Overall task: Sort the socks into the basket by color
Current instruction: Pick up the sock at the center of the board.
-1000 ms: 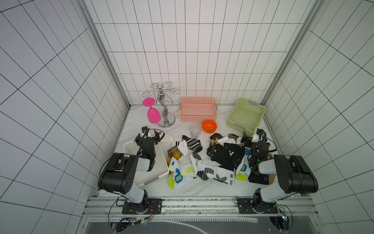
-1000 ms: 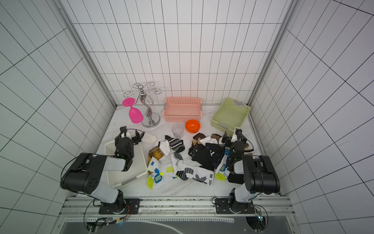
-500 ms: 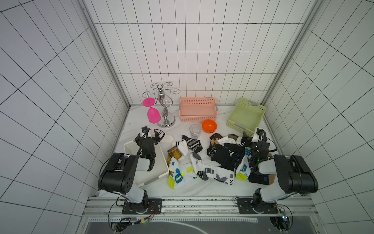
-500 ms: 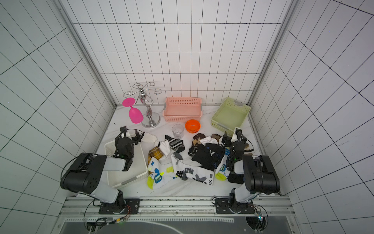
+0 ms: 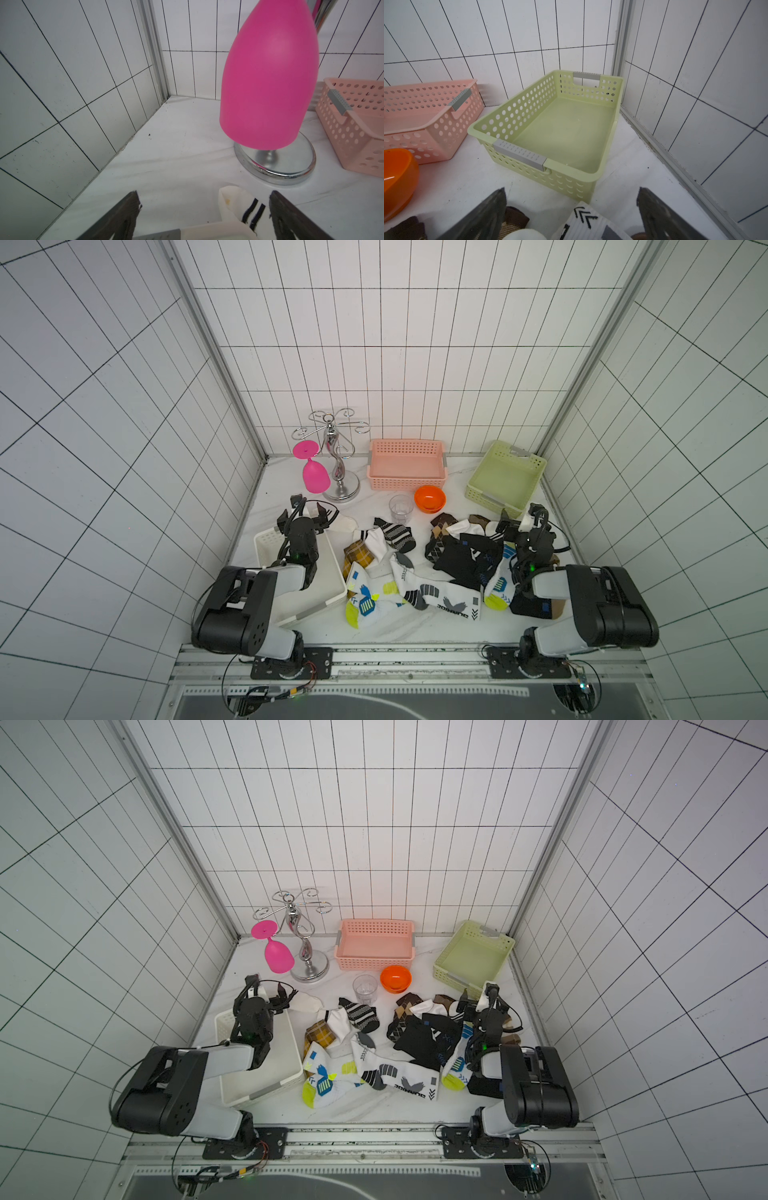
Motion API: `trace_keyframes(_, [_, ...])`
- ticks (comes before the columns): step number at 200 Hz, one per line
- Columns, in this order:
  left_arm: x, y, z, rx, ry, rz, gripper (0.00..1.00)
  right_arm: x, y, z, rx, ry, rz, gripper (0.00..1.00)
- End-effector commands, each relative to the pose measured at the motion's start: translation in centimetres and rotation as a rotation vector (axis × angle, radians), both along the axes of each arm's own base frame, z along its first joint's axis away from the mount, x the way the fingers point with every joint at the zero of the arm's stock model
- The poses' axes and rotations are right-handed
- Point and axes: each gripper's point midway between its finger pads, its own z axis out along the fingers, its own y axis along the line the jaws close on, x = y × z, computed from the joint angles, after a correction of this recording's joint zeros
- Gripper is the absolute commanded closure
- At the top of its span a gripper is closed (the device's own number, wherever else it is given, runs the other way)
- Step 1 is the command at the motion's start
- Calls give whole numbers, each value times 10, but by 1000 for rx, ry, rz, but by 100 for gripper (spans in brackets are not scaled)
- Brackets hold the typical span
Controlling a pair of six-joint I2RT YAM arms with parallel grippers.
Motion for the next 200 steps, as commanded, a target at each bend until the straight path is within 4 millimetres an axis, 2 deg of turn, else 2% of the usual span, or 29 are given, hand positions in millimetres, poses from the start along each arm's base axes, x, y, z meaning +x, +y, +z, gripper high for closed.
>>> trace_keyframes(1, [4,0,16,10,23,13,2,5,-10,12,16,18,-62,0])
trace_keyframes(28, [5,-2,33,-25,12,6,2,8,-36,10,170,119,-253,0])
trace_keyframes(38, [5,-9,40,-33,8,-39,2,11,-34,11,225,152,-262,1])
trace_keyframes(59, [4,-23,53,-57,3,-91,2,19,-15,17,304,183,-164,1])
trace_keyframes(90, [-1,-57,70,-52,25,-178,2,28,15,35,373,225,-12,0])
trace_keyframes(116, [-9,-94,81,-50,59,-280,2,35,44,48,360,302,74,1])
trace_keyframes(142, [-23,-134,89,-47,89,-390,7,37,77,56,338,383,167,2])
trace_keyframes(164, [-42,-168,87,-27,139,-467,11,33,100,55,354,456,244,5])
trace_keyframes(179, [-53,-189,78,-41,198,-522,14,30,113,53,353,501,283,5])
trace_keyframes(200, [-75,-218,50,-36,359,-597,18,25,127,51,339,549,326,1])
